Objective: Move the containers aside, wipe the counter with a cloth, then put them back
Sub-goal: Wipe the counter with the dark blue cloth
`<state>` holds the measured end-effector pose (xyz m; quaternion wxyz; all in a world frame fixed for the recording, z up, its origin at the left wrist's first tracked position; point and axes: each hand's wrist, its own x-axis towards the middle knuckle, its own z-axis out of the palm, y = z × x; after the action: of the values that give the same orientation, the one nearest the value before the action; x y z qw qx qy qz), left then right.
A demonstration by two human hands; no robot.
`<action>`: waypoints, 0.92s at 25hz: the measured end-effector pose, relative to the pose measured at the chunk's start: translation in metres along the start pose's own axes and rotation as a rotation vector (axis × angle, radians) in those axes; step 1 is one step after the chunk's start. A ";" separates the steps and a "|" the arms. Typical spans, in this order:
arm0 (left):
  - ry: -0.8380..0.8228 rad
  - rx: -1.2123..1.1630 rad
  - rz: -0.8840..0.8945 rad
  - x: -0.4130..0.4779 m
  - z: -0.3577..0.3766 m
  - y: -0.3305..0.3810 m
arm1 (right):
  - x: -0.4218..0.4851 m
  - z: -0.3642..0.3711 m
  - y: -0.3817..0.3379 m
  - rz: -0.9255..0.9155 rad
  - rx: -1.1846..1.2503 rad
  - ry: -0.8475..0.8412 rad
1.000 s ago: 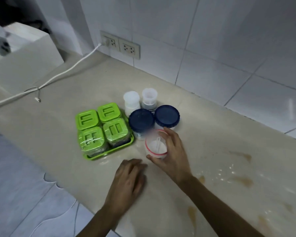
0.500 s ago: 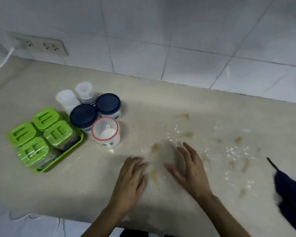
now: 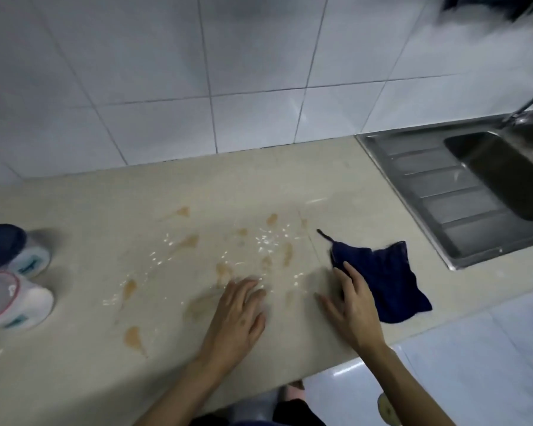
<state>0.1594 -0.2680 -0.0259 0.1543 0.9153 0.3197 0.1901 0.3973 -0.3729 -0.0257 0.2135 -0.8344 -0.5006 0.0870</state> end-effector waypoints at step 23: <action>0.053 0.116 -0.618 -0.108 -0.015 -0.005 | 0.001 0.076 -0.044 -0.640 -0.289 -0.321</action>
<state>0.0725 -0.3313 -0.0419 0.1438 0.7768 0.5969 0.1397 0.3353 -0.3339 -0.0739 0.0291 -0.6332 -0.7699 0.0740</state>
